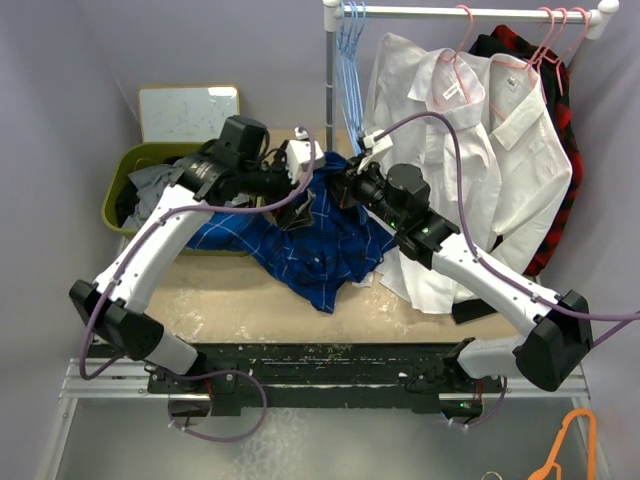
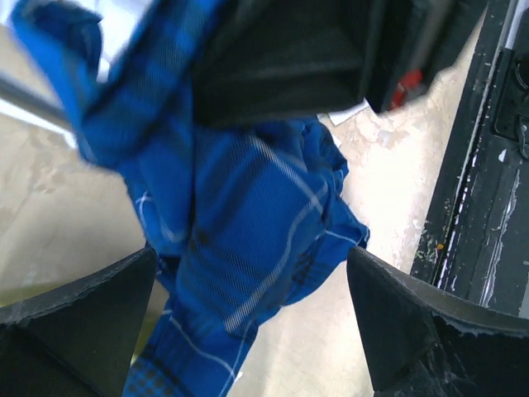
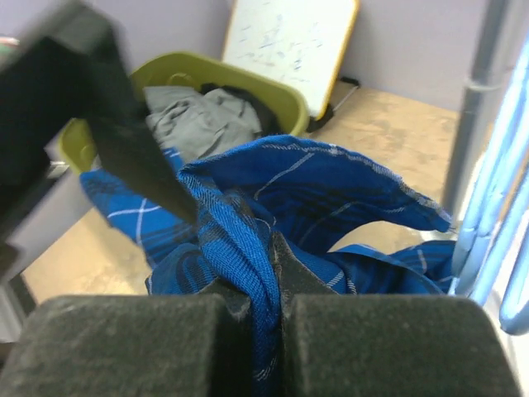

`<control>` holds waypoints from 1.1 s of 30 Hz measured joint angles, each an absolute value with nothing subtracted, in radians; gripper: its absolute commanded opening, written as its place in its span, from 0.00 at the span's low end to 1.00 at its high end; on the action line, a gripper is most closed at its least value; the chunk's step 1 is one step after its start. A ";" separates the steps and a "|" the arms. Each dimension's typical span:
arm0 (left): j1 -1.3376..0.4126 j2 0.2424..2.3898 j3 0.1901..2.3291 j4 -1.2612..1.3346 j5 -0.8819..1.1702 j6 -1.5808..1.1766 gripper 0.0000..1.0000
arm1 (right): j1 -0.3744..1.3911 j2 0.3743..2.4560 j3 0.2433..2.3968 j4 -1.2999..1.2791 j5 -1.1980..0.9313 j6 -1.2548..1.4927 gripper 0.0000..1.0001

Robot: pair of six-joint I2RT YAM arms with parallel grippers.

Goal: Place the shirt on the hanger

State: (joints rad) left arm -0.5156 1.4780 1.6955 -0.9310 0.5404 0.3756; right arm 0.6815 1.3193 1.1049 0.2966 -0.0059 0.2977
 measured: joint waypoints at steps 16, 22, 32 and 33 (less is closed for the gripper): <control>-0.569 1.514 1.635 -0.824 0.481 0.323 0.00 | 0.680 1.267 1.056 0.381 -0.227 0.404 0.72; -0.431 1.408 1.637 -0.827 0.409 0.288 0.00 | 0.681 1.222 1.017 0.416 -0.235 0.423 1.00; -0.378 1.324 1.721 -0.933 0.260 0.280 0.00 | 0.682 1.096 0.857 0.471 -0.255 0.365 1.00; -0.378 1.322 1.735 -0.944 0.246 0.280 0.00 | 0.682 1.090 0.823 0.487 -0.257 0.355 1.00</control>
